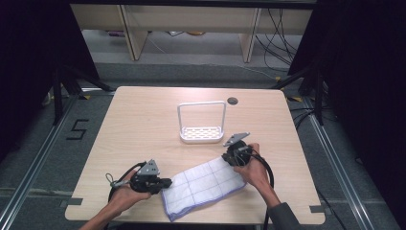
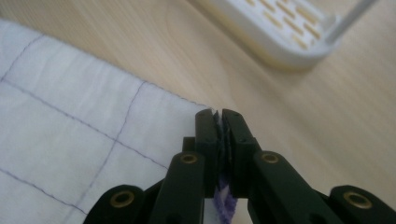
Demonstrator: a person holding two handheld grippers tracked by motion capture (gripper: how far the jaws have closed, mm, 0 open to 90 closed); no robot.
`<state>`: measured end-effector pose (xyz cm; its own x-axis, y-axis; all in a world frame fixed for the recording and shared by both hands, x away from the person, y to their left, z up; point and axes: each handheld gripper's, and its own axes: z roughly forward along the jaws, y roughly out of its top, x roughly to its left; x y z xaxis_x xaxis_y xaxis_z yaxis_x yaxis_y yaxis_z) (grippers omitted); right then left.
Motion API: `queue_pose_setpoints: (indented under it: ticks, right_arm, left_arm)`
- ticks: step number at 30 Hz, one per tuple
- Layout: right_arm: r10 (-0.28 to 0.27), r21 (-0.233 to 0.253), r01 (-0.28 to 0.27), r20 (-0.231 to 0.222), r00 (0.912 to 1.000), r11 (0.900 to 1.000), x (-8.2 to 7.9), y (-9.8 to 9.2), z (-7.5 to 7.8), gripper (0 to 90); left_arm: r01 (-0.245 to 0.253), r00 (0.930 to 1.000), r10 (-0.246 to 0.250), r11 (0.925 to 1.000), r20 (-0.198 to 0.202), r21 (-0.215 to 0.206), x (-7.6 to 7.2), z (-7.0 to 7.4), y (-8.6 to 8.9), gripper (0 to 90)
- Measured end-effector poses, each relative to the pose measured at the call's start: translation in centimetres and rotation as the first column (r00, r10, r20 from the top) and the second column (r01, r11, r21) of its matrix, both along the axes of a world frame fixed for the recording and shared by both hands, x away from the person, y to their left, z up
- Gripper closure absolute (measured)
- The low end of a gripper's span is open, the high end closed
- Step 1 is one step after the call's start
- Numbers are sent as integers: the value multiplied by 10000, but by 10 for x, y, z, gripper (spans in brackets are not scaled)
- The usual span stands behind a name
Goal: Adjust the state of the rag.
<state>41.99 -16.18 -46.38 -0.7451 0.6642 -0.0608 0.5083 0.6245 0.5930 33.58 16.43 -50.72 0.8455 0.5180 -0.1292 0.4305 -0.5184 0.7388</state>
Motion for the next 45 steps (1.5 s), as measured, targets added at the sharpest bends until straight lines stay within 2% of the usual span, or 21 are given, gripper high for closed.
queue_pose_setpoints:
  ticks: [1, 3, 5, 6, 11, 14, 15, 17, 19, 20, 24, 25, 28, 29, 32, 36, 40, 41, 42, 43, 45]
  right_arm:
    - [327, -198, -327, -7, 9995, 9993, 4, 6, 5, 861]
    - [906, -654, -885, 294, 9955, 9939, 15, 19, 8, 860]
    - [1273, -708, -1251, 267, 9915, 9896, 24, 34, 8, 860]
    - [1157, -498, -1157, -18, 9933, 9920, 25, 43, 7, 859]
    - [1664, -661, -1662, -38, 9861, 9839, 40, 74, -9, 828]
    - [1192, -438, -1178, 287, 9925, 9921, 44, 79, -13, 682]
    - [1160, -539, -1140, 362, 9926, 9920, 45, 77, -12, 636]
    - [513, -218, -502, 529, 9973, 9985, 40, 73, -8, 559]
    - [250, 83, -254, 456, 9986, 9996, 35, 60, 2, 535]
    - [-224, 503, 212, 224, 9995, 9985, 29, 55, 6, 519]
    - [-1027, 730, 1004, 283, 9943, 9923, 12, 27, 13, 478]
    - [-1281, 739, 1279, -15, 9918, 9890, 5, 18, 14, 473]
    - [-1561, 847, 1555, 8, 9877, 9842, -9, -1, 7, 471]
    - [-1636, 829, 1644, -172, 9864, 9829, -14, -7, 6, 471]
    - [-1993, 1152, 2046, -557, 9784, 9720, -25, -20, 1, 471]
    - [-2173, 1441, 2209, -403, 9753, 9646, -30, -29, -5, 470]
    - [-2429, 1485, 2500, -645, 9679, 9568, -32, -33, -3, 458]
    - [-2398, 1585, 2445, -481, 9696, 9566, -30, -33, -5, 454]
    - [-2578, 1559, 2675, -798, 9629, 9509, -33, -31, -5, 452]
    - [-2599, 1622, 2676, -676, 9633, 9498, -32, -29, -8, 448]
    - [-2603, 1428, 2713, -915, 9612, 9518, -32, -27, -10, 440]
  left_arm:
    - [-37, 9998, 33, 9997, -179, -253, -8, 0, 0, 844]
    - [159, 9998, -163, 9994, -135, -310, -19, 0, 4, 843]
    - [218, 9991, -237, 9984, -349, -530, -29, -1, 5, 842]
    - [248, 9985, -278, 9979, -481, -603, -32, -2, 5, 842]
    - [257, 9966, -317, 9966, -759, -787, -40, -5, 2, 833]
    - [412, 9923, -531, 9935, -1120, -1061, -43, -5, -1, 788]
    - [475, 9905, -610, 9928, -1234, -1097, -43, -5, 0, 748]
    - [319, 9873, -514, 9911, -1501, -1296, -42, -3, 1, 635]
    - [187, 9895, -385, 9899, -1393, -1405, -39, 3, 4, 554]
    - [11, 9899, -217, 9894, -1402, -1454, -36, 6, 5, 516]
    - [-393, 9964, 266, 9864, -805, -1598, -13, 19, 4, 451]
    - [-577, 9969, 488, 9865, -611, -1533, -5, 21, 1, 443]
    - [-886, 9953, 825, 9871, -505, -1332, 20, 24, -11, 430]
    - [-1051, 9938, 989, 9850, -513, -1372, 28, 23, -16, 429]
    - [-1157, 9932, 1139, 9894, -256, -878, 51, 21, -30, 416]
    - [-1315, 9910, 1294, 9888, -333, -699, 75, 16, -46, 409]
    - [-1356, 9904, 1335, 9885, -363, -662, 94, 14, -63, 414]
    - [-1348, 9905, 1327, 9887, -350, -658, 97, 15, -68, 415]
    - [-1297, 9913, 1279, 9897, -320, -611, 100, 15, -72, 418]
    - [-1133, 9933, 1122, 9927, -281, -416, 104, 16, -75, 420]
    - [-1152, 9932, 1146, 9928, -202, -340, 110, 16, -84, 426]
